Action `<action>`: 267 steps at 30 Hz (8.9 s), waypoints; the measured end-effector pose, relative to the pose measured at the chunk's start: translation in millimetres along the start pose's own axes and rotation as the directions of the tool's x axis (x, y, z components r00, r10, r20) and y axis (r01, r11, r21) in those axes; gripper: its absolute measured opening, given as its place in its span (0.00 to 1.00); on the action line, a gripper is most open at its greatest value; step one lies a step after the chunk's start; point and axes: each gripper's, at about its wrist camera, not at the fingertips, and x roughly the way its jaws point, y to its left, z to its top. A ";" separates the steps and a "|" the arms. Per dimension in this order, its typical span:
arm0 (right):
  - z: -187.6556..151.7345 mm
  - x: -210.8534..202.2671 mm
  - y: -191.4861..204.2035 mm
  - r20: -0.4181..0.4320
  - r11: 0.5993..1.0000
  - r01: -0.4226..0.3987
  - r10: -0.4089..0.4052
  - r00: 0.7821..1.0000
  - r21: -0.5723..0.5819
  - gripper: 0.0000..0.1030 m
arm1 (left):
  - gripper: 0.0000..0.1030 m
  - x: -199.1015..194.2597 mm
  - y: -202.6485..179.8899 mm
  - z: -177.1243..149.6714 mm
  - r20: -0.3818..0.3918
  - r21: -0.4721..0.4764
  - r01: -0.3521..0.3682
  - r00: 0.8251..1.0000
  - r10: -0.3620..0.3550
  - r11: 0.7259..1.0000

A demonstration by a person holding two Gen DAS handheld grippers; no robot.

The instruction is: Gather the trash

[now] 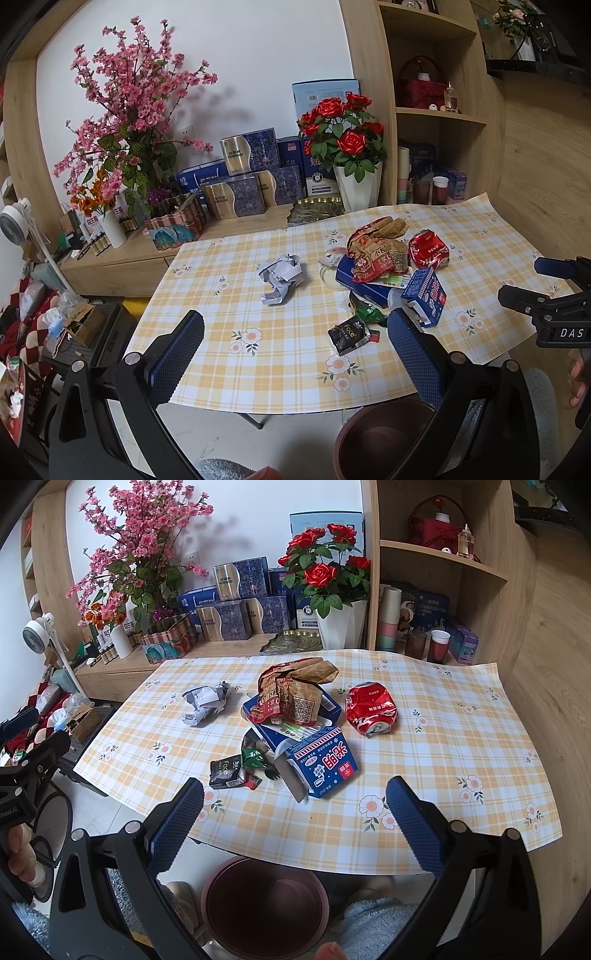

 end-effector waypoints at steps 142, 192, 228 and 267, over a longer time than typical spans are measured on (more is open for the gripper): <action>-143.7 80.3 43.3 -0.230 0.936 -0.281 0.327 0.917 0.210 0.39 | 0.05 38.1 40.1 -103.3 -0.076 -0.340 0.527 0.810 -0.581 0.779; -163.9 84.6 -29.9 -0.107 0.959 0.214 -0.196 0.975 0.184 0.94 | 0.06 82.2 -71.5 -188.5 -0.279 -0.015 0.738 0.645 -0.711 0.675; -151.9 82.1 -33.8 -0.099 0.968 0.145 -0.126 0.987 0.206 0.94 | 0.90 101.5 7.4 -178.5 -0.144 -0.270 0.352 0.905 -0.399 0.896; -48.5 224.0 -6.2 -0.114 0.973 0.088 -0.114 0.987 -0.214 0.94 | 0.90 136.7 12.1 -187.7 -0.214 -0.324 0.313 0.895 -0.391 0.893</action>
